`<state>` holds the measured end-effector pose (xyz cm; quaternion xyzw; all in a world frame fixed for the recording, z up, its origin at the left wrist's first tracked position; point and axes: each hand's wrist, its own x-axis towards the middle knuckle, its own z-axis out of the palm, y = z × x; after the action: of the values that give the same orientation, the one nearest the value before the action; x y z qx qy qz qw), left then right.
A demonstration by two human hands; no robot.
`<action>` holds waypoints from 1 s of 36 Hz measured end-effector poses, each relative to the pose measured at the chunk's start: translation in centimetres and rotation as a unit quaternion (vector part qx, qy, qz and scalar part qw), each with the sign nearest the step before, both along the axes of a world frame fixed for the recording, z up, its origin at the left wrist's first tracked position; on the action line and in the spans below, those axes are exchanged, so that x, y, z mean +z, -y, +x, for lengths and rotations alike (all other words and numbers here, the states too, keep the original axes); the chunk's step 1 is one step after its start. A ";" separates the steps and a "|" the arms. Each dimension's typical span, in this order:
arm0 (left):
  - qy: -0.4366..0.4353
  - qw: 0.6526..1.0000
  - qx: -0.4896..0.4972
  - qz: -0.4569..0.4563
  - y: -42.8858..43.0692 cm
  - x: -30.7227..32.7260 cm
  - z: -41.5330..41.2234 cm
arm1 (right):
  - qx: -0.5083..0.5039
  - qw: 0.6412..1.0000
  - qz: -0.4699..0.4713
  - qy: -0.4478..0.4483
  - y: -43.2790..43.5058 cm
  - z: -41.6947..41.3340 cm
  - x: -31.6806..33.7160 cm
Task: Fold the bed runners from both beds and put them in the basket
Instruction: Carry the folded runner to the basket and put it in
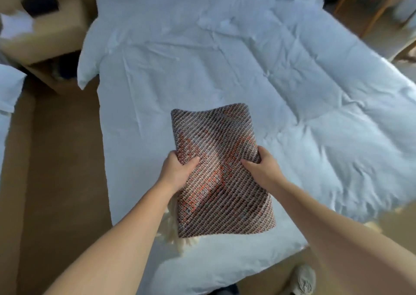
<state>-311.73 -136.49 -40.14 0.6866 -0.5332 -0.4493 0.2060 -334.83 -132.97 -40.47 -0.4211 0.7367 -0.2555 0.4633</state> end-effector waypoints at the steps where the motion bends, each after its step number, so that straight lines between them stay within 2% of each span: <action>1: -0.001 1.000 -0.019 -0.007 0.2 1.6 -1.5 | -0.017 1.000 -0.010 0.003 -0.5 -1.6 1.5; 8: -0.017 0.986 -0.145 -0.083 0.3 11.5 -15.5 | -0.134 0.986 -0.100 -0.015 -5.8 -14.7 11.2; 18: -0.144 0.941 -0.281 -0.120 -5.3 22.8 -41.7 | -0.268 0.935 -0.220 -0.073 -18.2 -37.4 22.2; 26: -0.235 0.905 -0.336 -0.113 -11.2 26.5 -57.9 | -0.328 0.905 -0.257 -0.088 -26.7 -51.5 24.7; 36: -0.237 0.863 -0.433 -0.110 -13.3 27.2 -73.8 | -0.386 0.874 -0.266 -0.126 -32.0 -63.2 26.3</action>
<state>-385.57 -123.21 -12.98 0.2328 -0.7576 -0.5811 0.1849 -398.07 -101.02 -14.13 -0.2393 0.7974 -0.5447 0.1016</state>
